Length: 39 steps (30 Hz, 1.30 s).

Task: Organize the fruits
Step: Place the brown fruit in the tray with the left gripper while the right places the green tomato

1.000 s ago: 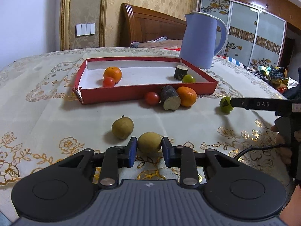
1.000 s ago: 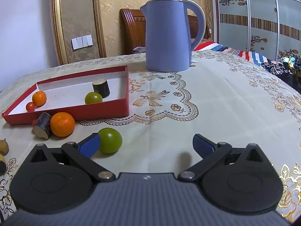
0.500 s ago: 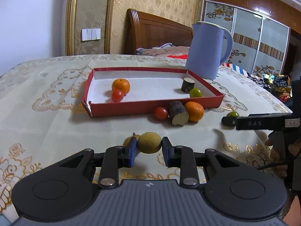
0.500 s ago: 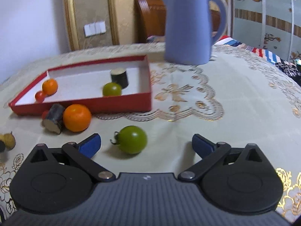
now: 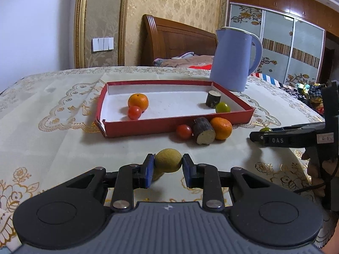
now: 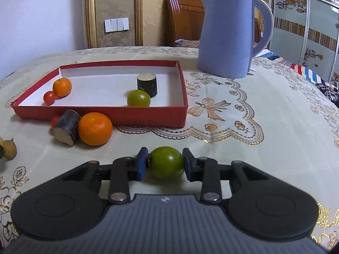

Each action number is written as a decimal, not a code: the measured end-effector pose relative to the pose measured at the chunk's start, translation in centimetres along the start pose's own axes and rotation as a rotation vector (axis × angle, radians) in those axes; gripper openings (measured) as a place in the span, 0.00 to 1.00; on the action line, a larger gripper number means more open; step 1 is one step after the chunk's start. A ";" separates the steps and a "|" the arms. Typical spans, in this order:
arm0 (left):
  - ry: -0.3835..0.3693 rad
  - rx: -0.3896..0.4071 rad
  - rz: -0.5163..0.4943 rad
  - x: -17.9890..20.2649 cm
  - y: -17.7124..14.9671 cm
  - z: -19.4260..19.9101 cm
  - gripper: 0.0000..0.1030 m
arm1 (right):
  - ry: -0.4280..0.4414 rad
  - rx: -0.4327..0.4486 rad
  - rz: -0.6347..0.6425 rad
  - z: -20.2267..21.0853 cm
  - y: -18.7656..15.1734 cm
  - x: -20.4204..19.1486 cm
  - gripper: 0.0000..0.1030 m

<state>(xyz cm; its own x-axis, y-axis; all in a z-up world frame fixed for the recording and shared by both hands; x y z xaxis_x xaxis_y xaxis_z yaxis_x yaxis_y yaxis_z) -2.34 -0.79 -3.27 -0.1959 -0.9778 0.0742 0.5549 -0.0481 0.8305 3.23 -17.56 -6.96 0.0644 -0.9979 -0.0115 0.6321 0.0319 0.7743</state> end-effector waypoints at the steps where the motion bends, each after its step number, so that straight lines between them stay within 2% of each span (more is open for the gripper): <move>1: 0.002 0.000 0.000 -0.1 0.2 0.0 0.27 | 0.003 0.003 -0.005 0.0 0.0 0.1 0.31; 10: 0.006 0.022 -0.005 -0.5 3.0 -0.9 0.27 | -0.003 0.106 -0.027 1.8 1.1 0.2 0.31; 21: 0.058 0.062 0.022 -1.2 6.8 -5.5 0.27 | -0.021 0.178 -0.014 0.5 5.9 -1.5 0.31; 29: 0.076 0.042 0.037 -1.7 7.9 -9.0 0.27 | 0.015 0.167 -0.036 -2.8 7.9 -2.6 0.31; 34: 0.088 0.017 0.055 -2.2 7.8 -10.4 0.27 | 0.026 0.177 0.026 -3.4 8.2 -5.1 0.32; 39: 0.101 -0.006 0.079 -3.1 7.6 -11.1 0.27 | 0.049 0.127 0.060 -5.1 8.4 -6.9 0.32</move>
<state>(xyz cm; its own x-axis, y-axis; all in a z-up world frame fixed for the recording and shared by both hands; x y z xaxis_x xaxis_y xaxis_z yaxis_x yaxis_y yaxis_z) 11.50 -0.43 -3.30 -0.0695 -0.9941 0.0834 0.5700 0.0291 0.8212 12.06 -10.07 -3.62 0.1389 -0.9903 0.0084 0.5232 0.0806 0.8484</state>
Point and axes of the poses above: each gripper's, at about its wrist camera, not at the fingertips, and z roughly against the way its jaws point, x to its right, y to its top, the point moved 6 cm from there along -z, roughly the way its jaws point, and after that the axes turned 3 degrees about -x, right-handed, at the moved point
